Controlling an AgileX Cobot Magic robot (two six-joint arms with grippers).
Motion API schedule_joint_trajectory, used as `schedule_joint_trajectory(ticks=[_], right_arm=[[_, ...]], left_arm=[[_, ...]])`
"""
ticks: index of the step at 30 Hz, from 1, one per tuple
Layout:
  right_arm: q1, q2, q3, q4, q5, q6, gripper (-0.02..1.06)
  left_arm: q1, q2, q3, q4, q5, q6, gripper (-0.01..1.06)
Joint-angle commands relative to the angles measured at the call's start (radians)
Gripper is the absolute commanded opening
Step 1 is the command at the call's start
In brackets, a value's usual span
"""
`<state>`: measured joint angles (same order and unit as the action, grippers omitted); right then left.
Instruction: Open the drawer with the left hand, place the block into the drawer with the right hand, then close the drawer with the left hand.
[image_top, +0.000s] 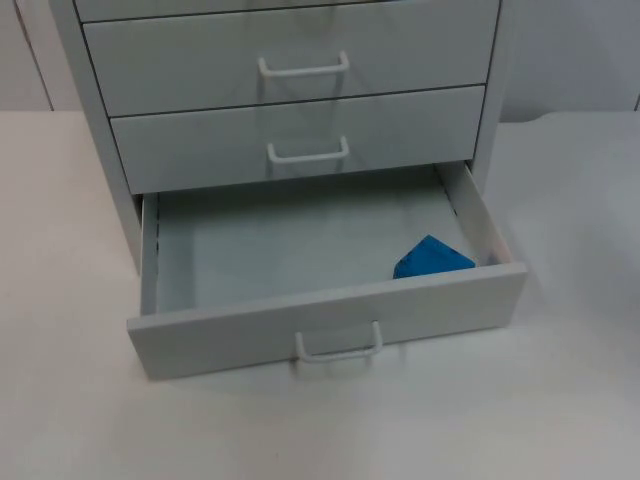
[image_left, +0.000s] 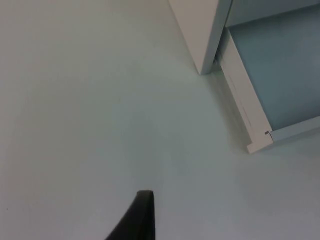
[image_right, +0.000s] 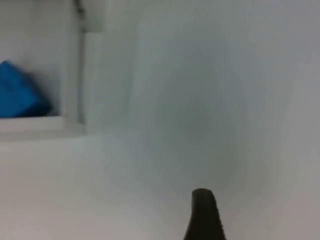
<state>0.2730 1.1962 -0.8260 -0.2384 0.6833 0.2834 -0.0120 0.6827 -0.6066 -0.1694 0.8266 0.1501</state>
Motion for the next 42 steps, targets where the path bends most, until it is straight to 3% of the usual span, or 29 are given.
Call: schedule_joint_trajectory(ticks=[1, 2, 7, 10, 26, 34, 37, 41, 42], right_arm=[[-0.119, -0.020, 0.004, 0.067, 0.021, -0.068, 0.54], [-0.119, -0.020, 0.004, 0.067, 0.021, -0.068, 0.54], [-0.302, -0.103, 0.004, 0.213, 0.057, -0.200, 0.54], [-0.335, -0.146, 0.004, 0.259, 0.060, -0.253, 0.54], [-0.332, -0.389, 0.004, 0.238, 0.120, -0.348, 0.54], [-0.332, -0.469, 0.025, 0.238, 0.093, -0.355, 0.55], [-0.332, -0.469, 0.053, 0.250, 0.067, -0.355, 0.62], [-0.332, -0.469, 0.073, 0.266, 0.051, -0.355, 0.99], [-0.332, -0.469, 0.073, 0.266, 0.051, -0.355, 0.99]], left_arm=[[0.003, -0.006, 0.006, -0.019, -0.006, 0.002, 1.05], [0.003, -0.006, 0.006, -0.019, -0.006, 0.002, 1.05], [0.003, -0.006, 0.006, -0.021, -0.003, 0.002, 1.05], [0.003, -0.006, 0.006, -0.023, -0.003, 0.002, 1.05], [0.003, -0.006, 0.006, -0.006, -0.013, 0.002, 1.05], [0.003, -0.006, 0.006, -0.006, -0.013, 0.002, 1.05], [0.003, -0.006, 0.006, -0.006, -0.009, 0.002, 1.05], [0.003, -0.006, 0.006, -0.012, -0.004, 0.002, 1.05], [0.003, -0.006, 0.006, -0.012, -0.004, 0.002, 1.05]])
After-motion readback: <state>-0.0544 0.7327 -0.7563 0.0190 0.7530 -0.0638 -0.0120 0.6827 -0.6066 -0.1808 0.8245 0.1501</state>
